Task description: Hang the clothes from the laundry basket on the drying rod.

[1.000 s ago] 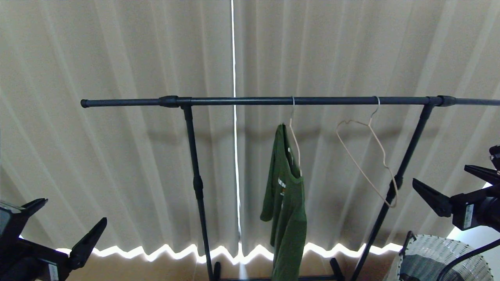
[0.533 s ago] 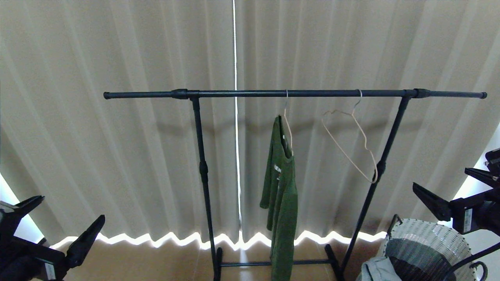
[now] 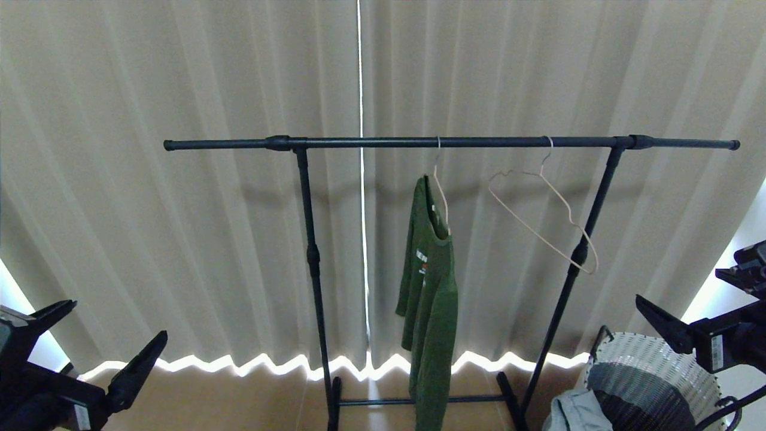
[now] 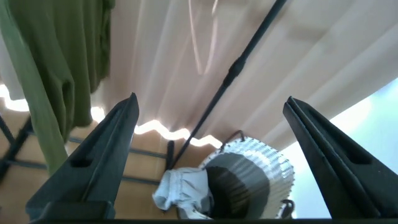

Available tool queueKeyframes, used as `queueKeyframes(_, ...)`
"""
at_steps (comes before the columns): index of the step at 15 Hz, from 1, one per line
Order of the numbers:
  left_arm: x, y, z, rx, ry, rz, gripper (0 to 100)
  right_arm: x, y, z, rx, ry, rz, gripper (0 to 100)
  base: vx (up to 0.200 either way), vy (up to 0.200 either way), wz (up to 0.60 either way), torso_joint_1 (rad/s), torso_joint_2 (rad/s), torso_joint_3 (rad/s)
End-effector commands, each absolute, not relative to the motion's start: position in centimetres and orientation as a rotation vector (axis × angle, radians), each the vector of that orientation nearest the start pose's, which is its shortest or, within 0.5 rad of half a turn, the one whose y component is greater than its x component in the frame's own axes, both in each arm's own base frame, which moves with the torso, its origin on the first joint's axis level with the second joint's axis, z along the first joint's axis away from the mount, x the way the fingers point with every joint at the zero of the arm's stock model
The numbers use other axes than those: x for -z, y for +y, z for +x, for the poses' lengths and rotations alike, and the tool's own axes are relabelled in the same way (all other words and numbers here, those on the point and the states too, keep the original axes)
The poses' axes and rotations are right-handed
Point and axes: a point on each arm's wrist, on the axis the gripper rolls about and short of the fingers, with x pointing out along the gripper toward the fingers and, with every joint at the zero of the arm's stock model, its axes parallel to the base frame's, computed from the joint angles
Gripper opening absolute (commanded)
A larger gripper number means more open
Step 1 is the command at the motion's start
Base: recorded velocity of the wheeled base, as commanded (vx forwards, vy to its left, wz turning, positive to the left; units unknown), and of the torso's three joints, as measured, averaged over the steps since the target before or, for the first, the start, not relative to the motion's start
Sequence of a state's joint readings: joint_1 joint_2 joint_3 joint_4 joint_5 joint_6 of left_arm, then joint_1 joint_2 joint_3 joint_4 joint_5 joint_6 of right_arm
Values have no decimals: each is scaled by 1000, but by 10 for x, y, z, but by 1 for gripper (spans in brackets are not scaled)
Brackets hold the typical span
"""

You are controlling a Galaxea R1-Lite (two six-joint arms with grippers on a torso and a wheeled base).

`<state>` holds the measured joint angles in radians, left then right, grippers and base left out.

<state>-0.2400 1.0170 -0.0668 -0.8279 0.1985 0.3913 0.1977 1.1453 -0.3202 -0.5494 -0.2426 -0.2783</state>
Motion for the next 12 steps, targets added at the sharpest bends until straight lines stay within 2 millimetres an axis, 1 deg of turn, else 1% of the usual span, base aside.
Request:
queueKeyframes(1, -143, -21, 106, 65, 119, 419, 100, -166, 23, 144, 5, 279, -342, 100, 0, 0, 0, 0, 0, 0)
queueKeyframes(2, -143, -21, 106, 65, 121, 418, 100, -166, 23, 144, 7, 281, -342, 100, 0, 0, 0, -22, 61, 32)
queueKeyframes(4, -140, -22, 109, 73, 147, 425, 100, -164, 22, 144, 12, 288, -342, 100, 0, 0, 0, -154, 337, 171)
queueKeyframes(6, -137, -24, 115, 84, 177, 433, 100, -164, 22, 142, 11, 288, -347, 100, 0, 0, 0, -217, 471, 249)
queueKeyframes(9, -134, -29, 119, 113, 197, 429, 100, -159, 21, 140, 10, 305, -359, 100, 0, 0, 0, -233, 502, 258)
queueKeyframes(12, -130, -39, 125, 183, 224, 426, 100, -154, 21, 139, 5, 327, -363, 100, 0, 0, 0, -232, 492, 263)
